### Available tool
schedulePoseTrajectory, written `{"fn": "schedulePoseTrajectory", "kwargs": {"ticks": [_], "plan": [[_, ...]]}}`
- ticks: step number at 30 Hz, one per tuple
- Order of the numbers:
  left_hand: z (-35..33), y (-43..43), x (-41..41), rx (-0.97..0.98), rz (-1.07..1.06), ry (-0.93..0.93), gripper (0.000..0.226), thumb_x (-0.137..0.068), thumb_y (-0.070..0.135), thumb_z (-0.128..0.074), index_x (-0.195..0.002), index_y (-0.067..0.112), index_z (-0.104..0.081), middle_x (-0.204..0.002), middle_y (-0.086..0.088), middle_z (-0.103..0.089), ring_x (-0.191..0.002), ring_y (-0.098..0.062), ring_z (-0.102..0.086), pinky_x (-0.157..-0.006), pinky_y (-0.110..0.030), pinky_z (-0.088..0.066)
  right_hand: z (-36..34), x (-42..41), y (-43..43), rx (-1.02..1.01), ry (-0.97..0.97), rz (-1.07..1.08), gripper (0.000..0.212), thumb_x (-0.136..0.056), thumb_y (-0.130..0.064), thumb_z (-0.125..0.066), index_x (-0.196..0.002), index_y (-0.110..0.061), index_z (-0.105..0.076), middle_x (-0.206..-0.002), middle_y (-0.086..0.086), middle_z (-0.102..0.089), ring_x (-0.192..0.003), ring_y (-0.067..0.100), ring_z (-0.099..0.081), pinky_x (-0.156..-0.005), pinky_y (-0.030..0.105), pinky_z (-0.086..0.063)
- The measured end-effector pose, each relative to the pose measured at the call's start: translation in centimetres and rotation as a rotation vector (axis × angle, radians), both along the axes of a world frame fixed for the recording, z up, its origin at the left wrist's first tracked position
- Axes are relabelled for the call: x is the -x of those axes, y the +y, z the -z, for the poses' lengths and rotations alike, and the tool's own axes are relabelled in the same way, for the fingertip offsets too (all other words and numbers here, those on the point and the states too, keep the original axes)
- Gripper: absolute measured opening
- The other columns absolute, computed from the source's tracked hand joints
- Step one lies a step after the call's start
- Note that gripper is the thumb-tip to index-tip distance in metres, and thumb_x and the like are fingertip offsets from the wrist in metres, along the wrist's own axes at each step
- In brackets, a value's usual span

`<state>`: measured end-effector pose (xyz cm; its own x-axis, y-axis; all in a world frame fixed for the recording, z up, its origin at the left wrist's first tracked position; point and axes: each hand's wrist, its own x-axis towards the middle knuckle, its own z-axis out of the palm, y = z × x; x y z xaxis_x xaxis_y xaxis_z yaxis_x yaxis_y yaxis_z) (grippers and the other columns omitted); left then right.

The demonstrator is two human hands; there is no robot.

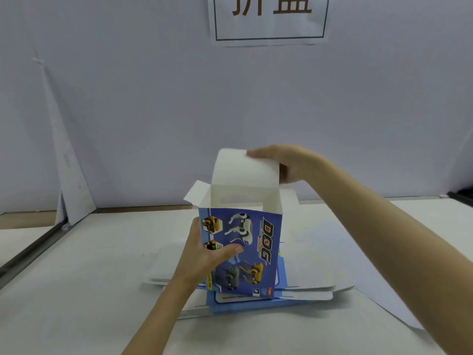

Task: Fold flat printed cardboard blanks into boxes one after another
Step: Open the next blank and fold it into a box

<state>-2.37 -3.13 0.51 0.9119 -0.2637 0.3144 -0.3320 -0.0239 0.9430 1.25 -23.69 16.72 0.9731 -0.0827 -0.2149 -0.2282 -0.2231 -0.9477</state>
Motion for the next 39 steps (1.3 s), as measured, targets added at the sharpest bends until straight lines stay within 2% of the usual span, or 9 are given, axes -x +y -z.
{"fn": "schedulePoseTrajectory", "kwargs": {"ticks": [2, 5, 10, 15, 19, 23, 28, 33, 39], "plan": [[0.1, -0.1, 0.0, 0.005, -0.006, 0.009, 0.076, -0.054, 0.031, -0.078, -0.122, 0.016, -0.050, -0.110, 0.003, -0.066, -0.092, 0.004, -0.065, -0.061, -0.010, -0.051, 2.8, 0.1, -0.2, 0.049, 0.253, -0.083, 0.017, -0.096, -0.025, -0.056, -0.097, -0.009, -0.057, -0.078, 0.008, -0.061, -0.058, 0.019, -0.063, -0.054, 0.025, -0.054], [0.1, -0.2, -0.1, 0.015, -0.031, 0.022, 0.069, -0.050, 0.037, -0.079, -0.112, 0.024, -0.052, -0.106, 0.005, -0.066, -0.088, 0.007, -0.065, -0.059, -0.009, -0.050, 6.8, 1.0, -0.5, -0.087, 0.480, -0.182, 0.021, -0.099, -0.018, -0.039, -0.086, -0.007, -0.051, -0.081, 0.010, -0.056, -0.070, 0.021, -0.057, -0.063, 0.031, -0.046], [0.4, -0.3, -0.4, 0.012, -0.052, 0.025, 0.069, -0.053, 0.033, -0.081, -0.114, 0.025, -0.049, -0.108, 0.004, -0.066, -0.091, -0.005, -0.068, -0.061, -0.014, -0.052, 5.3, 0.5, -0.9, -0.075, 0.232, -0.211, 0.017, -0.099, -0.026, -0.049, -0.094, -0.011, -0.057, -0.074, 0.004, -0.068, -0.062, 0.015, -0.065, -0.050, 0.023, -0.052], [0.4, -0.2, -0.3, 0.012, -0.029, 0.012, 0.077, -0.055, 0.035, -0.089, -0.119, 0.021, -0.049, -0.108, 0.006, -0.065, -0.090, 0.005, -0.066, -0.060, -0.010, -0.050, 2.8, 0.2, -0.9, -0.032, 0.090, -0.162, 0.034, -0.091, -0.025, -0.063, -0.120, -0.010, -0.056, -0.093, 0.007, -0.072, -0.066, 0.019, -0.071, -0.051, 0.027, -0.056], [0.4, -0.2, -0.5, 0.020, -0.022, 0.025, 0.076, -0.055, 0.037, -0.088, -0.119, 0.021, -0.050, -0.109, 0.006, -0.066, -0.091, 0.003, -0.066, -0.062, -0.010, -0.050, 2.0, 0.1, -0.7, 0.049, -0.299, -0.138, 0.033, -0.091, -0.009, -0.062, -0.123, -0.016, -0.061, -0.110, 0.008, -0.067, -0.081, 0.015, -0.067, -0.065, 0.024, -0.059], [0.6, -0.4, -0.8, 0.040, -0.051, 0.045, 0.078, -0.049, 0.046, -0.091, -0.114, 0.031, -0.050, -0.111, 0.008, -0.065, -0.098, -0.009, -0.065, -0.067, -0.014, -0.052, 0.8, 0.8, 0.7, 0.490, -0.827, -0.093, 0.025, -0.091, -0.003, -0.061, -0.112, -0.013, -0.071, -0.102, -0.001, -0.070, -0.074, -0.010, -0.062, -0.074, 0.008, -0.050], [0.7, -0.6, -0.9, 0.053, -0.068, 0.027, 0.075, -0.045, 0.050, -0.082, -0.111, 0.035, -0.050, -0.111, 0.010, -0.064, -0.096, -0.003, -0.065, -0.066, -0.013, -0.051, -1.7, 3.0, 1.3, 0.262, -0.641, -0.259, 0.023, -0.086, -0.045, -0.059, -0.092, -0.030, -0.074, -0.081, -0.007, -0.072, -0.069, 0.005, -0.064, -0.062, 0.019, -0.051], [0.6, -0.9, -0.6, 0.065, -0.063, 0.012, 0.075, -0.041, 0.052, -0.079, -0.107, 0.033, -0.050, -0.103, 0.014, -0.064, -0.086, 0.014, -0.062, -0.058, -0.004, -0.046, -1.4, 3.4, 1.5, 0.288, -0.579, -0.278, 0.013, -0.091, -0.019, -0.063, -0.101, -0.023, -0.070, -0.091, -0.004, -0.071, -0.075, 0.004, -0.064, -0.066, 0.017, -0.055], [0.7, -0.7, -0.7, 0.075, -0.038, 0.036, 0.078, -0.043, 0.051, -0.081, -0.112, 0.028, -0.052, -0.100, 0.011, -0.068, -0.088, 0.005, -0.066, -0.058, -0.007, -0.049, -1.0, 3.7, 2.3, 0.388, -0.684, -0.189, 0.015, -0.091, -0.016, -0.063, -0.101, -0.025, -0.070, -0.089, -0.011, -0.068, -0.078, 0.005, -0.062, -0.065, 0.014, -0.052]]}}
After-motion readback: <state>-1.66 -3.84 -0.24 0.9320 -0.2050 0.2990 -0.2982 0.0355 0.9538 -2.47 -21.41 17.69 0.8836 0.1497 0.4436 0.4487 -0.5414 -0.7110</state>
